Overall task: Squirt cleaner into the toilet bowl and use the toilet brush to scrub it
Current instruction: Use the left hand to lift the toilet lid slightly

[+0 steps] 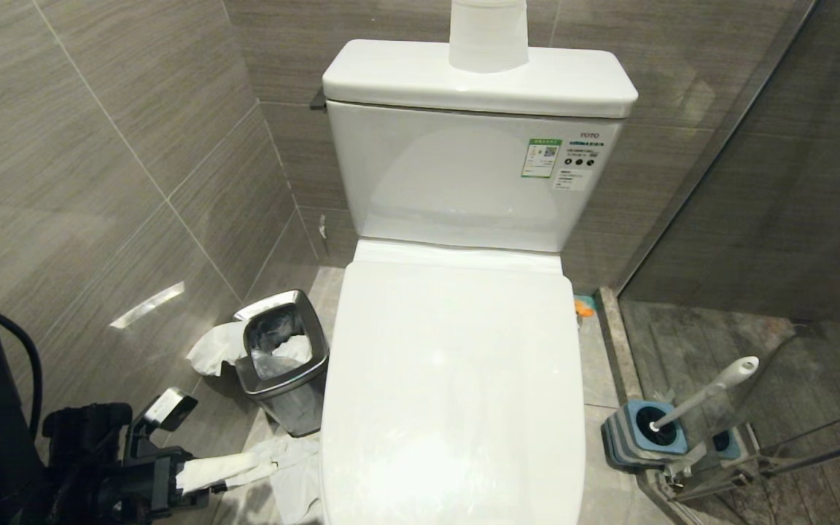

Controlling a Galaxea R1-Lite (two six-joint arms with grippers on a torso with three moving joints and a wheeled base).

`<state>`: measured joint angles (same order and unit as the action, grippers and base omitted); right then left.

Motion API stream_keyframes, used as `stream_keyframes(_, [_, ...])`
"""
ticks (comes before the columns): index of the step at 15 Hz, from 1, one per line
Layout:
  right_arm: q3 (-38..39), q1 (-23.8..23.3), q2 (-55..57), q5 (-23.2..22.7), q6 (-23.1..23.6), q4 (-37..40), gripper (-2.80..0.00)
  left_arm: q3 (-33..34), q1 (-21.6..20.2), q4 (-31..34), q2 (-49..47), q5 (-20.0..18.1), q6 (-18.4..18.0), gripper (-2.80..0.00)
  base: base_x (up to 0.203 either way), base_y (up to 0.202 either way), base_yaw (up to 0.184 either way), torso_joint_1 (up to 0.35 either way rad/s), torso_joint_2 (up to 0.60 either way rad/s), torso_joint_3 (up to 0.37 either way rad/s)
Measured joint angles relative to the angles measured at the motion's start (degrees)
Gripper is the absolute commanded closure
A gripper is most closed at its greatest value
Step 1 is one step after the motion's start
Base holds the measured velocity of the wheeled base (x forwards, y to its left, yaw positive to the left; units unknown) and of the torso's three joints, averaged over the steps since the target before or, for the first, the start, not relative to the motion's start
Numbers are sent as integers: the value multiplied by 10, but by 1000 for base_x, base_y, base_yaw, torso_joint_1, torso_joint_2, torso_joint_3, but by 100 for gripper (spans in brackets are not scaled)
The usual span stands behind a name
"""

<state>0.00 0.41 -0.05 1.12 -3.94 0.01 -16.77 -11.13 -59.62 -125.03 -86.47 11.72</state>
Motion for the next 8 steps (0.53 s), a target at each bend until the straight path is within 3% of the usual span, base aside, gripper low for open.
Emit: stream_keyframes(8, [0, 0, 0, 0, 0, 0, 0, 4, -4, -57, -15, 9, 5, -280, 0, 0, 0, 0, 0, 0])
